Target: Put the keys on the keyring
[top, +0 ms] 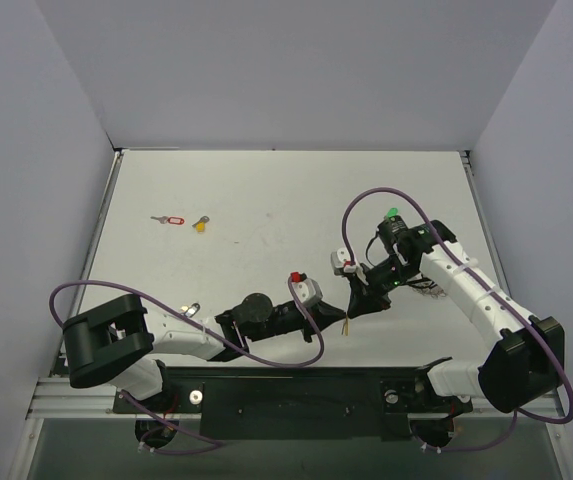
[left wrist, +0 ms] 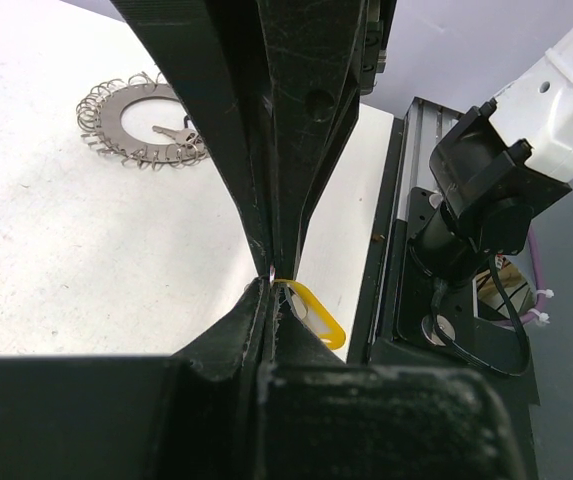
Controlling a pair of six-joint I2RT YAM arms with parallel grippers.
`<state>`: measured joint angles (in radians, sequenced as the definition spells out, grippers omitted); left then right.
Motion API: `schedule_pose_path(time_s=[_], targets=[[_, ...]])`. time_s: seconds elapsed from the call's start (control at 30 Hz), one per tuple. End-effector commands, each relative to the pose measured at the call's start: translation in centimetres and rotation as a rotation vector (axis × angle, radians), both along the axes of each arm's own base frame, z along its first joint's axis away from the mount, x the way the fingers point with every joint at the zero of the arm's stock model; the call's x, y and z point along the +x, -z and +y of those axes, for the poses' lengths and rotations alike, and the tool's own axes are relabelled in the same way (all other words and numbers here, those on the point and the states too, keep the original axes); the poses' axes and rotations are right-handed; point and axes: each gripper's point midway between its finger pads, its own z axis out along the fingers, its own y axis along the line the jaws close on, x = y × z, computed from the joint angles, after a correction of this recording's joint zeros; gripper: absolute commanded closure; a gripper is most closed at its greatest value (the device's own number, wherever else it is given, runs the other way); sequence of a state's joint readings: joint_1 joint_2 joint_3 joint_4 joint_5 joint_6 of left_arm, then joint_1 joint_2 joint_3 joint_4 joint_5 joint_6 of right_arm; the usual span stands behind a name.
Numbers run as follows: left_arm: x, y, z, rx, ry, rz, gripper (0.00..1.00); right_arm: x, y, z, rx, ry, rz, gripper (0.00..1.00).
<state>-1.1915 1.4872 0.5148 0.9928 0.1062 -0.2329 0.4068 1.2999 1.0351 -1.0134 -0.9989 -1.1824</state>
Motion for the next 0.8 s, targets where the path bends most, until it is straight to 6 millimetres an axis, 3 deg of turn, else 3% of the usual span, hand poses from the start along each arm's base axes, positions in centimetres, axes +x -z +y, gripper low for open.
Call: schedule_pose_path(time_s=[0.0,0.03,0.13,0.27,0.43,0.63,0.77], targets=[[0.6,-1.5,-0.4,-0.060,-0.031,0.000,0.99,-0.9,-1.6,0.7,0.037,0.000,0.052,1.00],[0.6,-1.5,-0.4,-0.062,-0.034,0.004,0.95,-0.9,-1.5,0.6,0.031,0.000,0.054,1.00],[0.6,-1.6,-0.2,-0.065,-0.037,0.011,0.73,-0.8,-1.2,0.5,0.018,0.004,0.057,1.00],[0.6,-2.1,0.4,-0.074,-0.045,-0.002,0.61,-0.6,-0.9,0.3,-0.005,0.014,0.057,1.00],[0.4,-2.5,1.9,-0.057,-0.059,-0.039,0.52,-0.3,-0.1,-0.2,-0.061,0.030,0.050,1.00],[0.8,-2.2,3.5,0.061,-0.077,-0.131,0.46,0.8,1.3,-2.0,-0.245,0.059,0.001,1.00],[0.8,-1.9,3.3,0.116,-0.058,-0.160,0.46,1.0,1.6,-2.4,-0.294,0.048,0.001,1.00]])
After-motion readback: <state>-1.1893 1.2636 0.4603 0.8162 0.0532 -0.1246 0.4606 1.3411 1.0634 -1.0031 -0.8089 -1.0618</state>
